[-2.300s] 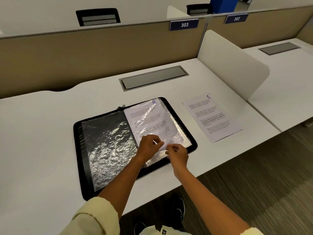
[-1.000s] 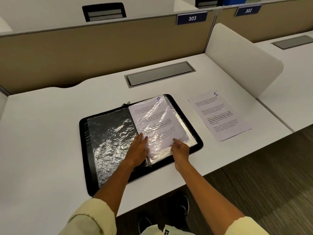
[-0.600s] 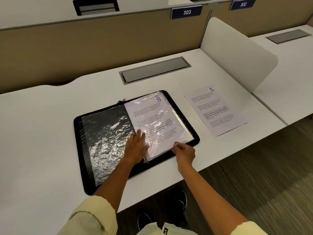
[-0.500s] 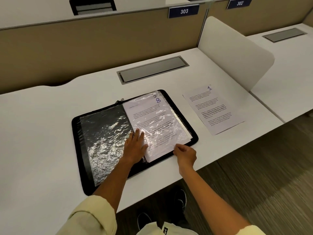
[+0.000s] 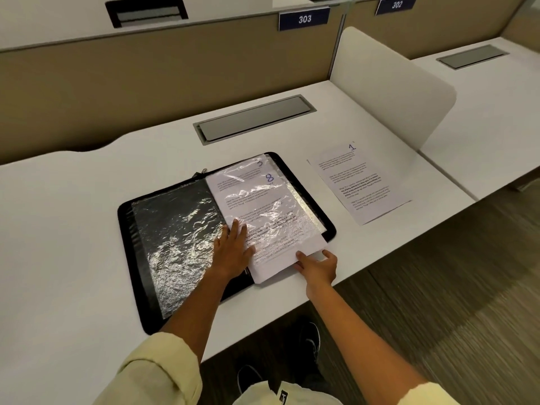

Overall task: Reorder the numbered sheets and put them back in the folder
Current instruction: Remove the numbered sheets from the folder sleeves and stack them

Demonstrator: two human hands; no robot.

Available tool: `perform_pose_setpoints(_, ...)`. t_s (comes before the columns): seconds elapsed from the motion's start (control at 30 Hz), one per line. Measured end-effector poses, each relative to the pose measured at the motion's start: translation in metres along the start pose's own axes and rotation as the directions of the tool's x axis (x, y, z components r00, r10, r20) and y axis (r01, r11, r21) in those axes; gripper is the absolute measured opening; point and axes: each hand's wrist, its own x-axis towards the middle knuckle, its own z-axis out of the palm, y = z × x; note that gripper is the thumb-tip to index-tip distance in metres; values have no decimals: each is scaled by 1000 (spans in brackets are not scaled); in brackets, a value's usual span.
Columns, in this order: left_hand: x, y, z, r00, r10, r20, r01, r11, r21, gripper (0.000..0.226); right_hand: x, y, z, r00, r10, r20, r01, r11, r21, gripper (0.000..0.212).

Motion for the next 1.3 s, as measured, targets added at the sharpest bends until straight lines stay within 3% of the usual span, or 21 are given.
perform_pose_setpoints(0.17, 2, 2, -2, 1000, 12, -4, -11, 1000, 26, 69, 2, 9, -20, 999, -20, 32, 23, 996, -81, 19)
perform_pose_setpoints(0.6, 18, -4, 7, 999, 48, -7, -47, 998, 37, 69, -19, 22, -91, 995, -29, 100, 28, 999, 15, 9)
perform_pose_setpoints(0.87, 21, -3, 20, 993, 31, -111, -22, 996, 86, 66, -21, 35, -134, 999, -24, 28, 23, 999, 32, 12)
perform_pose_setpoints(1.3, 17, 10, 31, 971, -32, -236, 55, 994, 95, 65, -19, 32, -199, 987, -157, -35, 160, 983, 86, 11)
